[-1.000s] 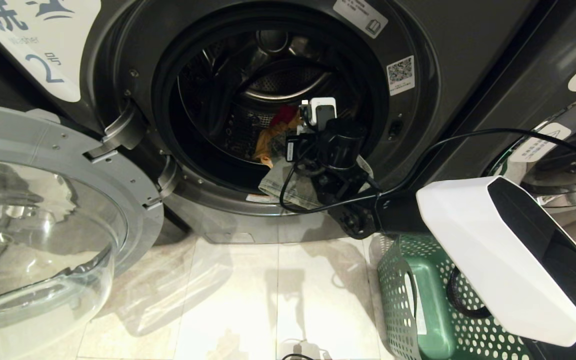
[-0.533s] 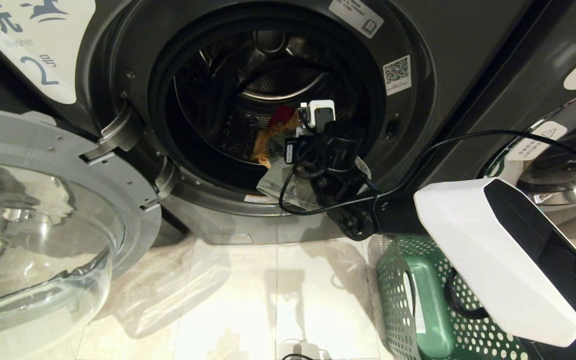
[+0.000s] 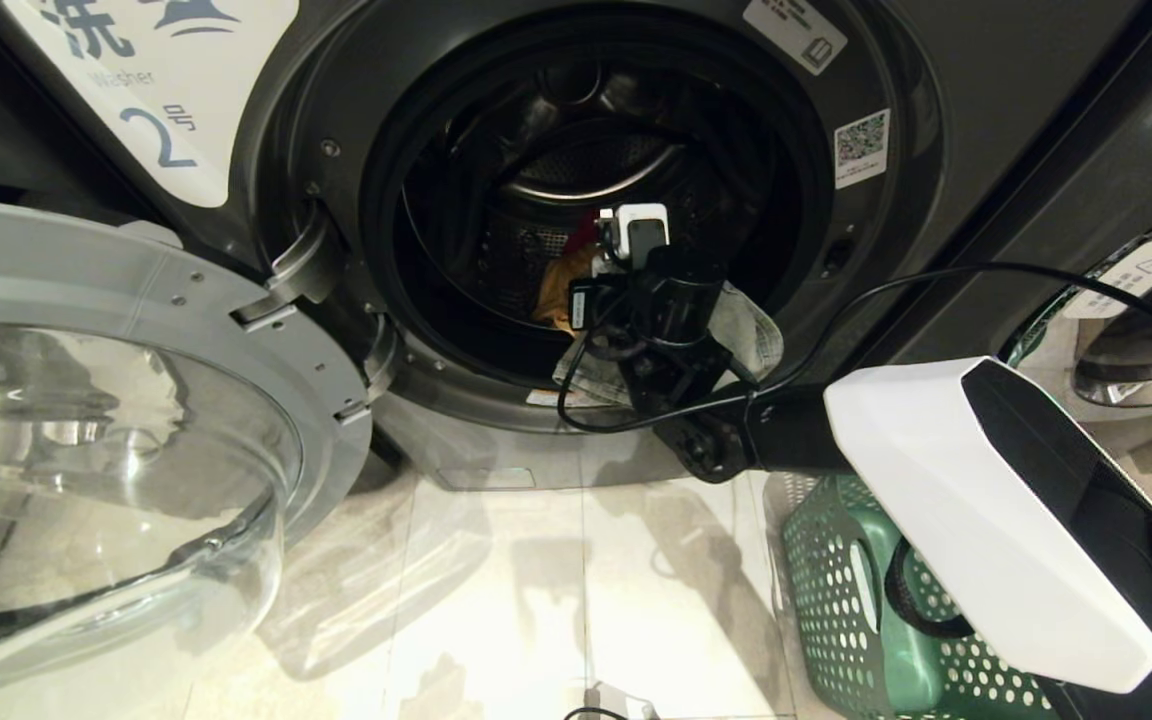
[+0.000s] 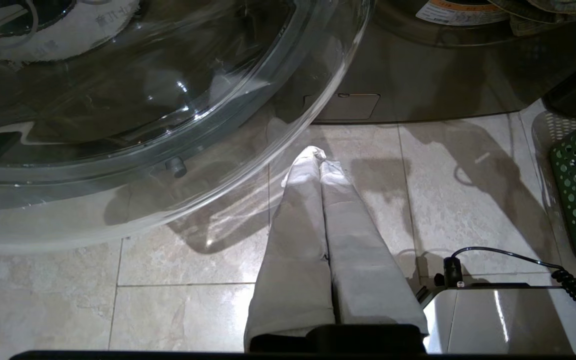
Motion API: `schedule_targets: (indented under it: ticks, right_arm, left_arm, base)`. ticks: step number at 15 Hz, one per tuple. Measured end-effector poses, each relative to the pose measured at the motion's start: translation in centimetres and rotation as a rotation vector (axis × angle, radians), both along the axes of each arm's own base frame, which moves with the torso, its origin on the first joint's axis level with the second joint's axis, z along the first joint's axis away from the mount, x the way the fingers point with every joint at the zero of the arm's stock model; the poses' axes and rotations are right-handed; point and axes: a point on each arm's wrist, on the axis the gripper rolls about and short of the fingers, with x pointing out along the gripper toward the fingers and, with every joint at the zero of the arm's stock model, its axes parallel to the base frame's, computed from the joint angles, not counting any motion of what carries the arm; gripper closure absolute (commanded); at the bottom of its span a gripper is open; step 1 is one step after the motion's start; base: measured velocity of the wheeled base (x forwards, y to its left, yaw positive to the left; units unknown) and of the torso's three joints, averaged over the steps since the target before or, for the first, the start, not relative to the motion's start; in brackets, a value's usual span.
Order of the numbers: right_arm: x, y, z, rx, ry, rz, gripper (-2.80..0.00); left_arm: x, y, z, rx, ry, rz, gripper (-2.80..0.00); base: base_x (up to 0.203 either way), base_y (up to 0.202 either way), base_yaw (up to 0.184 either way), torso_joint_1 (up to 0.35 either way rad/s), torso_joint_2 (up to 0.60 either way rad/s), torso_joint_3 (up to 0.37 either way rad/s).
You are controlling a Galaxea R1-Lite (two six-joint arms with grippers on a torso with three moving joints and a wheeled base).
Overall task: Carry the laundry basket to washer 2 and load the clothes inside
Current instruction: Place the clothes into the washing machine
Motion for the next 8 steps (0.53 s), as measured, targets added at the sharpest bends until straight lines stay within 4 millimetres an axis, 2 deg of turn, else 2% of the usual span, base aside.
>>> schedule_targets:
  ticks: [8]
  right_arm:
    - [-0.03,0.01,0.06,-0.001,-0.002,0.001,0.0]
  left_arm:
    - [0.0,0.0,-0.01,0.004,0.001,-0.001,0.0]
  base:
    - [0.0,0.0,0.0,0.0,0.0,0.0]
